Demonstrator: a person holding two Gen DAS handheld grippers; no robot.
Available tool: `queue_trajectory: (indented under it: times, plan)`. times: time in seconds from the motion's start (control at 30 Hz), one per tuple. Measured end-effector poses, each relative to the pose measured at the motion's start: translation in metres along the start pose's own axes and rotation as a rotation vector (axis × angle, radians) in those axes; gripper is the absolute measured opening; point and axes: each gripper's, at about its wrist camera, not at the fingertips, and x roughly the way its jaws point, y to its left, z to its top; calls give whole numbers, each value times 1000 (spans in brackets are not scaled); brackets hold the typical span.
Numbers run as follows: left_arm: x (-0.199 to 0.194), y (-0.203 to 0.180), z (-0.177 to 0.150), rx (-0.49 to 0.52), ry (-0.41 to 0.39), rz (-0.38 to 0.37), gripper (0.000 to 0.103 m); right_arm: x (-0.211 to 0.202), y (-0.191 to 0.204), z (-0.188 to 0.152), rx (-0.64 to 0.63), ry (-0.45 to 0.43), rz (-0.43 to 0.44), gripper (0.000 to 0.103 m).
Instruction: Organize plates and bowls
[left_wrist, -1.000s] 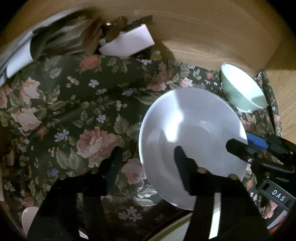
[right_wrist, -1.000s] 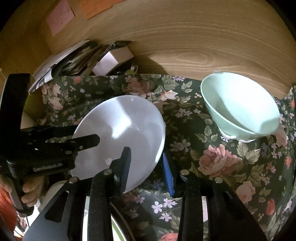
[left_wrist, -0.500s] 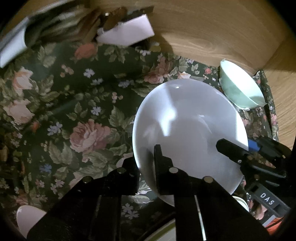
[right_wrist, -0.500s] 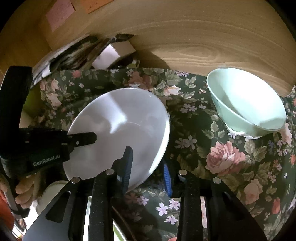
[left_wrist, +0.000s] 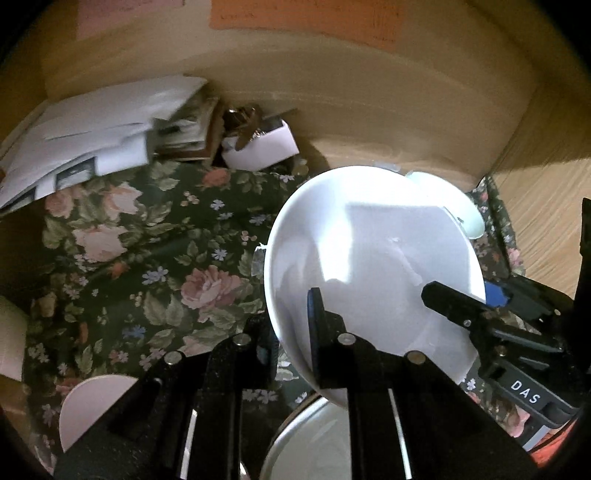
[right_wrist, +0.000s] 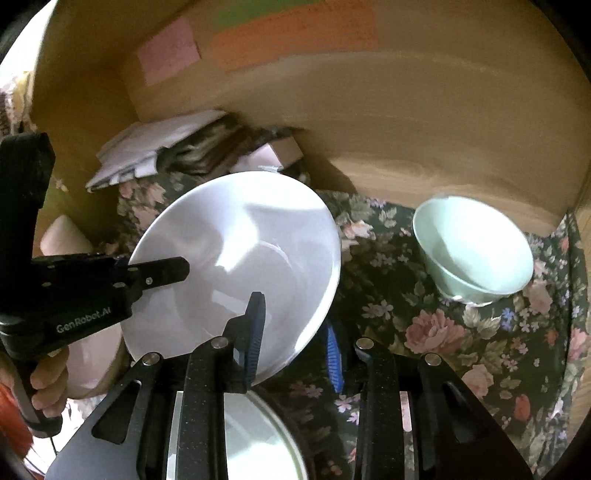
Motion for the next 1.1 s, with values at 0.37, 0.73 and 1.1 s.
queue_trajectory:
  times: [0.37,0.73,1.1]
  plan:
    - [-38,17,-20,-34,-56,15,13,-20,39,-5,-63,-39,11,27]
    - [-75,45,-45,-74,-89,62,13,-26,79,-14,-111,-55,59,27]
    - [-97,73,-75,-135,-98,100,13,-21,117,-22,-153,-38,115,27]
